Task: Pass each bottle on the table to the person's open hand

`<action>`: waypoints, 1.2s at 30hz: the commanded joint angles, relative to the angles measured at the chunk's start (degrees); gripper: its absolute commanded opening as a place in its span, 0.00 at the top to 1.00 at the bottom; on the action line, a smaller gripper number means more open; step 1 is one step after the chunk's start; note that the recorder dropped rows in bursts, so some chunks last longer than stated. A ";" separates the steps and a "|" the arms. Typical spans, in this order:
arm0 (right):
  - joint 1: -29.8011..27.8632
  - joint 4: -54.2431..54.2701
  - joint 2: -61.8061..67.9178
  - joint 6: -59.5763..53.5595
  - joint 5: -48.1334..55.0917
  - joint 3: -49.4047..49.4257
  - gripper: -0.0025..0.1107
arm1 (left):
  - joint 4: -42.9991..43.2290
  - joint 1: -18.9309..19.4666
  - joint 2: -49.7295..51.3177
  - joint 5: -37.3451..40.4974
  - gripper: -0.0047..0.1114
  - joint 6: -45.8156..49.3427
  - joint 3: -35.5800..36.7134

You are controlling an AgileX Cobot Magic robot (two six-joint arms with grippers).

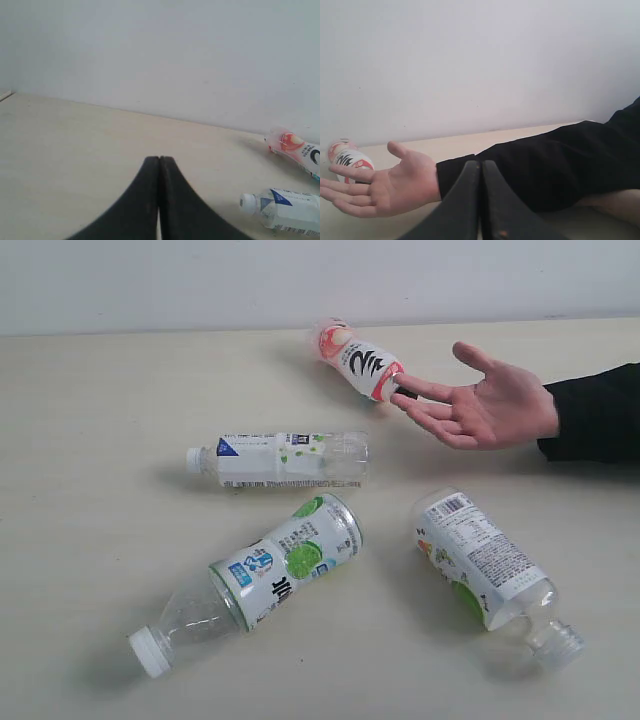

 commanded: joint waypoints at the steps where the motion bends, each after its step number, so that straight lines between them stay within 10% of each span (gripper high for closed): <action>1: 0.11 -0.29 -0.34 -0.07 -0.11 0.23 0.98 | -0.25 0.16 -0.37 -0.11 0.96 -0.20 0.17; 36: 0.11 19.11 1.73 9.67 -25.87 -9.29 0.98 | -0.25 0.16 -0.37 -0.11 0.96 -0.20 0.17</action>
